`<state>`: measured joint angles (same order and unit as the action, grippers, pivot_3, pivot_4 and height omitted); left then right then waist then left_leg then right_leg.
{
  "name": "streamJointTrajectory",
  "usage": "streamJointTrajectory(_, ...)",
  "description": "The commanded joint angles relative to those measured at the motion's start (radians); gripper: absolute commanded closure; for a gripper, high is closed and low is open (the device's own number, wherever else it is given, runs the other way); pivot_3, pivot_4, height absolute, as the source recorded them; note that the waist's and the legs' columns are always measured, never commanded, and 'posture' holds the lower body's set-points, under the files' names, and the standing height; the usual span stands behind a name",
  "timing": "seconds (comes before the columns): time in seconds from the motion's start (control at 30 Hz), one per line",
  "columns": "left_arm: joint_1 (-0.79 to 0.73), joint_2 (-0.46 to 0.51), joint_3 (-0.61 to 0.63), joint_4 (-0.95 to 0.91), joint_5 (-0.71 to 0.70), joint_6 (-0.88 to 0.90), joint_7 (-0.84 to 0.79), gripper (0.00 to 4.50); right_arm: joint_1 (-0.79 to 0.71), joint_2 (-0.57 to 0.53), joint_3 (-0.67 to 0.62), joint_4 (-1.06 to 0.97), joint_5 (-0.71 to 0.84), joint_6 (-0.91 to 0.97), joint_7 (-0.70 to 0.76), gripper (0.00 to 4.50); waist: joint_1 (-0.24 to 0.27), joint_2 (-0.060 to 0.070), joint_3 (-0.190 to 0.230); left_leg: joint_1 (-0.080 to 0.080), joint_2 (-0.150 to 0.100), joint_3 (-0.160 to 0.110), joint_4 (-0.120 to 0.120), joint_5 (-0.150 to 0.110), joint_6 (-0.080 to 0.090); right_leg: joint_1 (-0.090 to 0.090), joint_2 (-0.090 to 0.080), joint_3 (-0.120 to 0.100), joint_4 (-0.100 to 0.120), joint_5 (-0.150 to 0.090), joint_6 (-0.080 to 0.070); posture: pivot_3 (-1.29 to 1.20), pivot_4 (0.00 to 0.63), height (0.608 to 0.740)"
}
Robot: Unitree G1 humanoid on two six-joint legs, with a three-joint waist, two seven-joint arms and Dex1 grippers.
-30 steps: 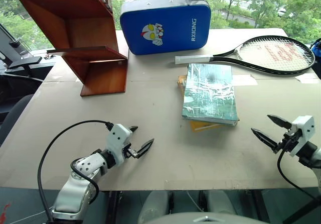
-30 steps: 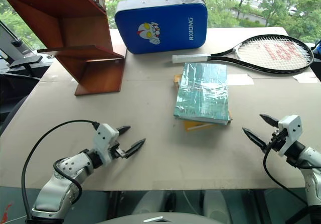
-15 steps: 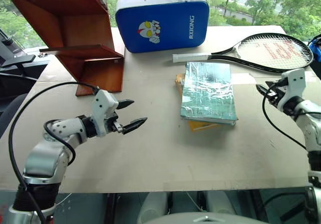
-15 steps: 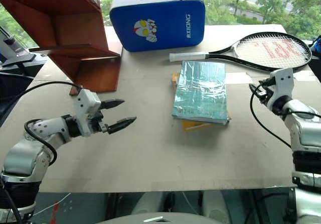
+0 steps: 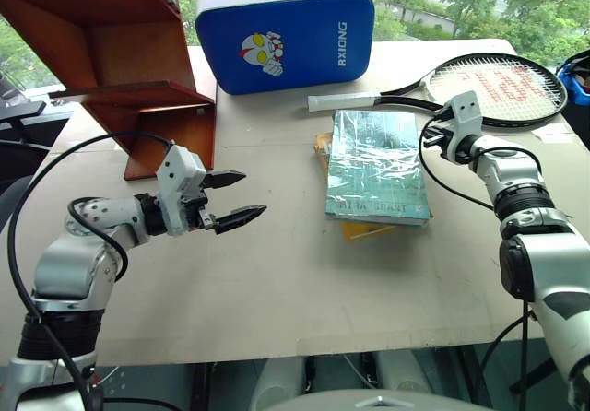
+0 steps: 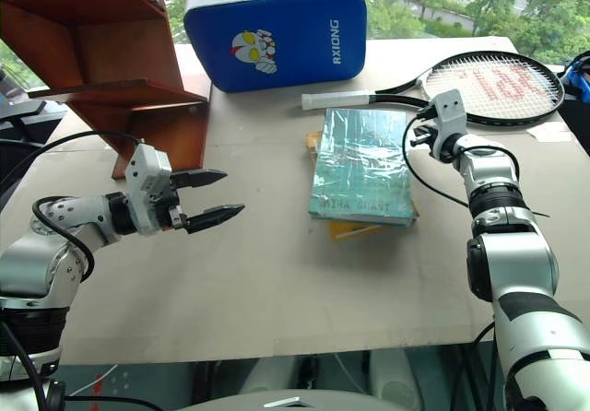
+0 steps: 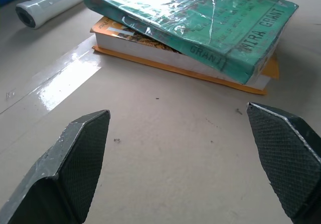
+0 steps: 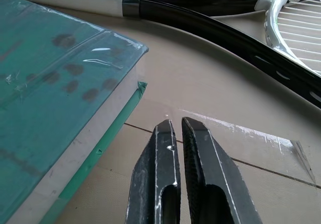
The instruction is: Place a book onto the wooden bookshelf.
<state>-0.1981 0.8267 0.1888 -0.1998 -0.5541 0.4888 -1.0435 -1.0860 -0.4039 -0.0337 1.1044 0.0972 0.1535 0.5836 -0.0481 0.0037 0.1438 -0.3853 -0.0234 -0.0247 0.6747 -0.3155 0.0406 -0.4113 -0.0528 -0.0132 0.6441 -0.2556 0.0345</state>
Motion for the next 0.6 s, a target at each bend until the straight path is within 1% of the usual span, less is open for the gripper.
streamJointTrajectory(0.03, 0.031, 0.005, 0.053, -0.082, -0.054, 0.014, -0.003, 0.0, -0.046, 0.035, 0.006, -0.018, -0.004, -0.045, 0.07, 4.41, -0.006, -0.001, 0.0, 0.0, 0.0, 0.0, 0.0, 0.0, 0.0, 0.0, 0.0, 0.0, 0.001, 0.0, 0.0, 0.0, 0.15, 0.74)
streamJointTrajectory(0.17, 0.063, -0.005, 0.075, -0.111, -0.117, 0.034, -0.022, 0.0, -0.037, 0.063, 0.02, -0.045, -0.014, -0.045, 0.112, 4.41, -0.006, -0.001, 0.0, 0.001, 0.0, -0.001, 0.001, 0.001, -0.003, 0.0, 0.0, 0.0, 0.004, 0.0, 0.0, 0.0, 0.15, 0.74)
streamJointTrajectory(0.4, 0.072, -0.005, 0.063, -0.093, -0.113, 0.018, -0.028, 0.0, 0.036, 0.115, 0.045, -0.208, -0.008, 0.021, 0.156, 4.41, 0.005, -0.001, 0.0, 0.001, 0.0, -0.002, 0.007, 0.002, -0.003, 0.0, 0.0, 0.0, 0.012, 0.0, 0.0, 0.0, 0.15, 0.74)
streamJointTrajectory(0.53, 0.065, -0.008, 0.051, -0.094, -0.106, 0.018, -0.024, 0.0, 0.072, 0.113, 0.044, -0.281, -0.014, 0.053, 0.128, 4.41, 0.007, -0.001, 0.0, 0.002, 0.0, -0.002, 0.008, 0.002, -0.003, 0.0, 0.0, 0.0, 0.013, 0.0, 0.0, 0.0, 0.15, 0.74)
streamJointTrajectory(0.6, 0.053, -0.027, 0.036, -0.091, -0.09, 0.032, 0.026, 0.0, 0.077, 0.09, 0.018, -0.289, -0.012, 0.047, 0.087, 4.41, 0.007, -0.001, 0.0, 0.001, 0.0, -0.002, 0.008, 0.002, -0.003, -0.001, 0.0, 0.001, 0.013, 0.0, 0.0, 0.0, 0.15, 0.74)
